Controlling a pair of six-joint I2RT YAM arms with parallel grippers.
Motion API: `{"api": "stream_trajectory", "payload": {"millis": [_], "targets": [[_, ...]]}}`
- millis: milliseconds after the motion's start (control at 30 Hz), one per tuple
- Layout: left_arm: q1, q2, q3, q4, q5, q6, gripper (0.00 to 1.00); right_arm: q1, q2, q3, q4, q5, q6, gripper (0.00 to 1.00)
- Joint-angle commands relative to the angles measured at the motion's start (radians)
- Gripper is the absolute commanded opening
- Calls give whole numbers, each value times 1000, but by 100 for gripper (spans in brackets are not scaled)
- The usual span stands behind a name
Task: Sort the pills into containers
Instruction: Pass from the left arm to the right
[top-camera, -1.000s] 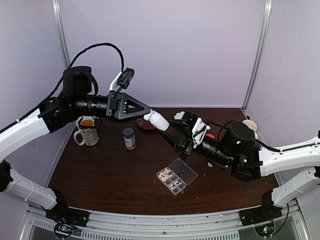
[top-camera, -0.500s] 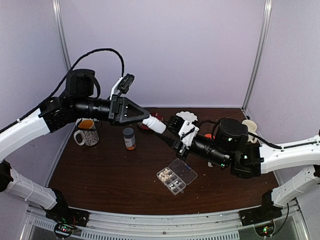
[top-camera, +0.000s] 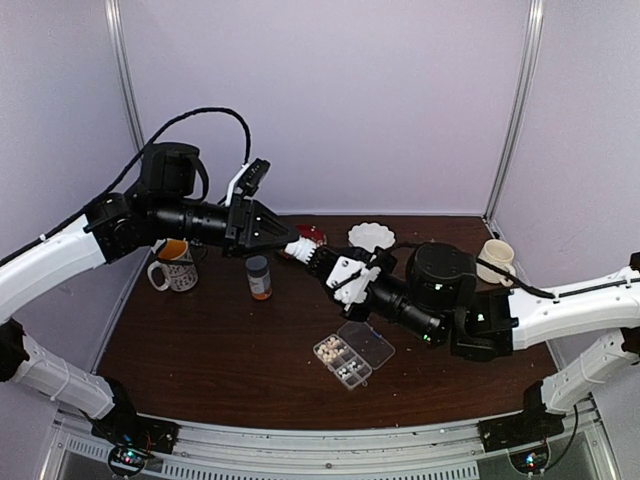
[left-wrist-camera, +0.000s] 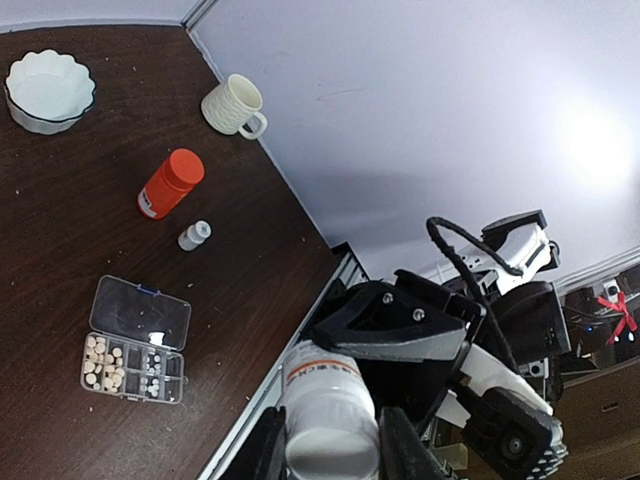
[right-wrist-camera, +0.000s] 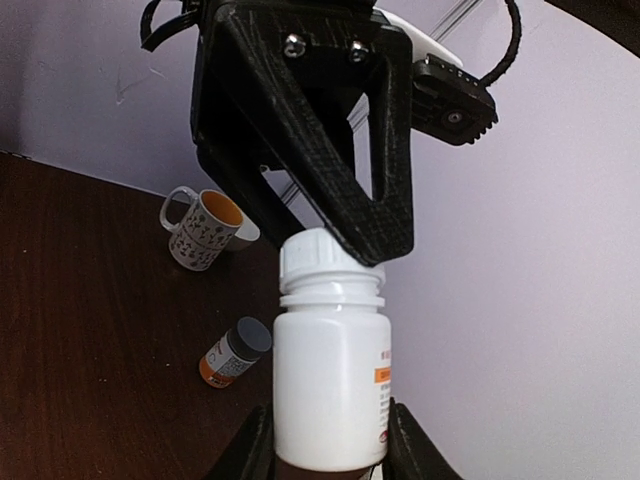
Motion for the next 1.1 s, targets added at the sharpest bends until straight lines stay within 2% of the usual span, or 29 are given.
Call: {"api": "stream_trajectory", "payload": {"millis": [0,233,400,567,667,733,967,1067], "targets": [[-19,42,-17,21,43,-57,7,43,47,57,73,70,-111,0],[-17,70,-16,-58,6,-84,7,85,89,65,137,182,-261,0],[-17,84,-39,-44,5,-133,6,109,114,58,200,239,-339,0],[-17,85,-57,10,6,-176,5,114,105,59,208,240,-282,0],[-19,75,-78,91,20,-183,3,93,54,59,127,136,-144,0],[-20,75,-66,93,27,-145,3,56,9,66,23,2,-23,0],[-24,100,16,-16,73,19,2,-99,-24,204,-254,-472,287,0],[-25,105,30,-36,82,68,2,-140,-11,238,-285,-571,361,0]]}}
